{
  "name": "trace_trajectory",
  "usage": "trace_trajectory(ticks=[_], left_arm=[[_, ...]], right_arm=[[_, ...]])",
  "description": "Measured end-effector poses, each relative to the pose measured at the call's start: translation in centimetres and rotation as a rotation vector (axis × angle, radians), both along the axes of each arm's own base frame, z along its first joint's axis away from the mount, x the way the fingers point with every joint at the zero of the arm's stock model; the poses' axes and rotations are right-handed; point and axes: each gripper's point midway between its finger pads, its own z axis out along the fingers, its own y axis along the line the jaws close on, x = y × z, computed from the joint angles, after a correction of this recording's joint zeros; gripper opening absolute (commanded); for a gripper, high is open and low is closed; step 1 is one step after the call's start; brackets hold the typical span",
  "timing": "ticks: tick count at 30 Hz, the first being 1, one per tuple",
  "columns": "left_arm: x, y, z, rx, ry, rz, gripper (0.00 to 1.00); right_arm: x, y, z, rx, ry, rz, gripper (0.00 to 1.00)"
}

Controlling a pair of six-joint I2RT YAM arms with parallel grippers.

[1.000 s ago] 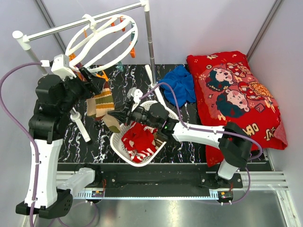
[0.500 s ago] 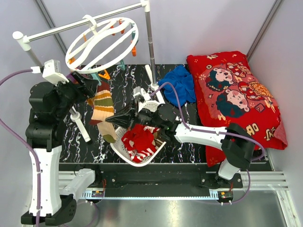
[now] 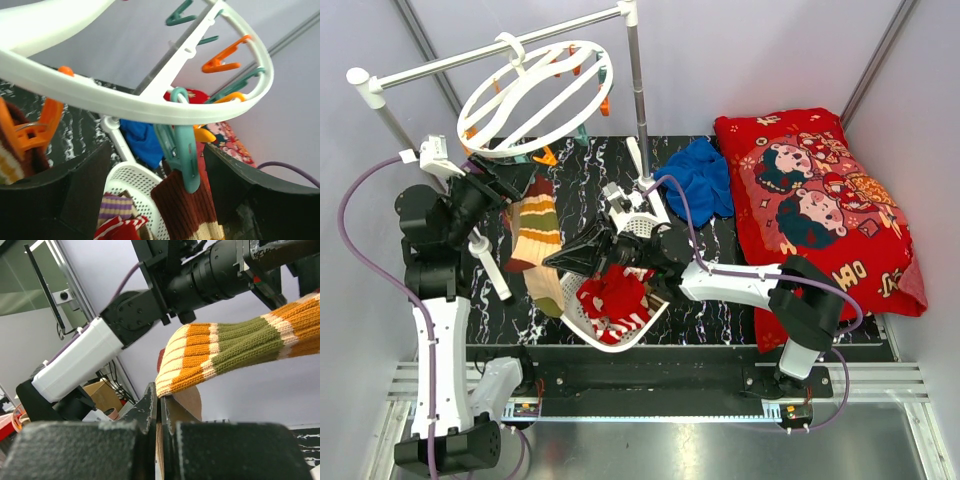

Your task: Remove the socks clipped to the hanger

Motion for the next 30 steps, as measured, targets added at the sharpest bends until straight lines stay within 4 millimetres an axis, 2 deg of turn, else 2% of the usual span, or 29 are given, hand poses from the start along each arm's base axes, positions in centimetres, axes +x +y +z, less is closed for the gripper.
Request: trace_trajectory(ticks=[10, 15, 20, 30], left_arm=[[0.1, -1.2, 0.8, -0.07, -0.13, -0.096, 0.77], [-0.4, -1.4, 1.9, -0.082, -0.215, -0.123, 0.77], [-0.7, -1.6, 2.1, -0.097, -0.255, -0.139, 0.76], [-0.4, -1.7, 1.3, -0.213, -0.291, -0.22, 0.75]], right_arm=[[0.0, -0.5, 0.3, 0.009, 0.032, 0.032, 0.0], [-0.2, -0.2, -0.5, -0.012, 0.068, 0.069, 0.0], [-0.3, 0.2, -1.5, -0.04, 0.101, 0.097, 0.0], [-0.6, 0.1, -1.5, -0.048, 0.123, 0.124, 0.0]])
